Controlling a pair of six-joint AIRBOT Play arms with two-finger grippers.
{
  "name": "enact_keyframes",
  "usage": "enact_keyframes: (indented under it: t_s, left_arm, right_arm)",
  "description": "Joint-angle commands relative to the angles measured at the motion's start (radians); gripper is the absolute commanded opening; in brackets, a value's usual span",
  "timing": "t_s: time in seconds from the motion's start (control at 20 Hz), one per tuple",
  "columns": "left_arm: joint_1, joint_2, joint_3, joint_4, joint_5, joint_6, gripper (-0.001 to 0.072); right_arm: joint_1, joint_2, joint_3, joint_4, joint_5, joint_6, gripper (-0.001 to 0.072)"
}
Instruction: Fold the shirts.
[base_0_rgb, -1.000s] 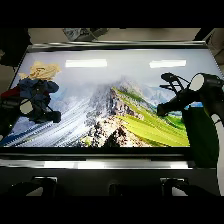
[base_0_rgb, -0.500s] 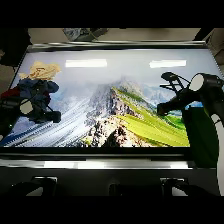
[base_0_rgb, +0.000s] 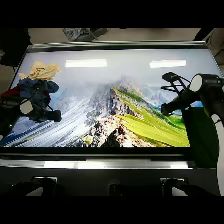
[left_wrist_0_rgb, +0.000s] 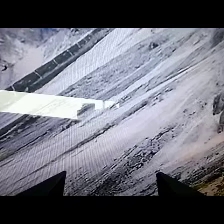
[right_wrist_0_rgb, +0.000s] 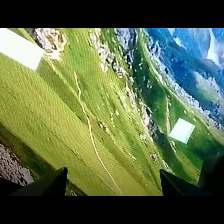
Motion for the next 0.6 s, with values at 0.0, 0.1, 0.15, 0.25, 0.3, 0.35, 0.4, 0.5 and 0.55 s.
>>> enact_keyframes:
  t_s: [0.0,0.1,0.15,0.25,0.3,0.35,0.4,0.5,0.55]
  left_arm:
    - [0.002,0.0,0.019,-0.009,0.062,-0.003,0.072]
    - [0.054,-0.01,0.098,-0.01,0.146,-0.03,0.072]
    - [0.118,-0.033,0.175,-0.013,0.159,-0.059,0.072]
    - [0.312,-0.116,0.356,-0.091,0.126,-0.106,0.072]
    - [0.428,-0.167,0.431,-0.195,0.092,-0.114,0.072]
    - [0.552,-0.22,0.487,-0.333,0.058,-0.113,0.072]
    - [0.665,-0.265,0.509,-0.463,0.036,-0.113,0.072]
    - [0.808,-0.326,0.5,-0.588,0.007,-0.1,0.072]
    - [0.846,-0.351,0.488,-0.589,-0.003,-0.089,0.072]
  right_arm:
    - [0.0,0.0,0.0,-0.003,-0.076,-0.003,0.0702]
    - [0.0,-0.001,0.0,-0.002,-0.074,-0.003,0.0702]
    - [0.0,-0.001,0.0,0.0,-0.068,-0.003,0.0702]
    - [0.0,-0.001,-0.001,0.017,-0.053,-0.007,0.0692]
    - [0.001,-0.001,-0.002,0.032,-0.054,-0.01,0.0679]
    - [0.001,-0.001,-0.003,0.043,-0.06,-0.012,0.0679]
    - [0.001,-0.001,-0.003,0.053,-0.061,-0.019,0.0679]
    - [0.001,-0.001,-0.002,0.082,-0.061,-0.047,0.0679]
    - [0.001,-0.001,-0.002,0.095,-0.063,-0.049,0.0679]
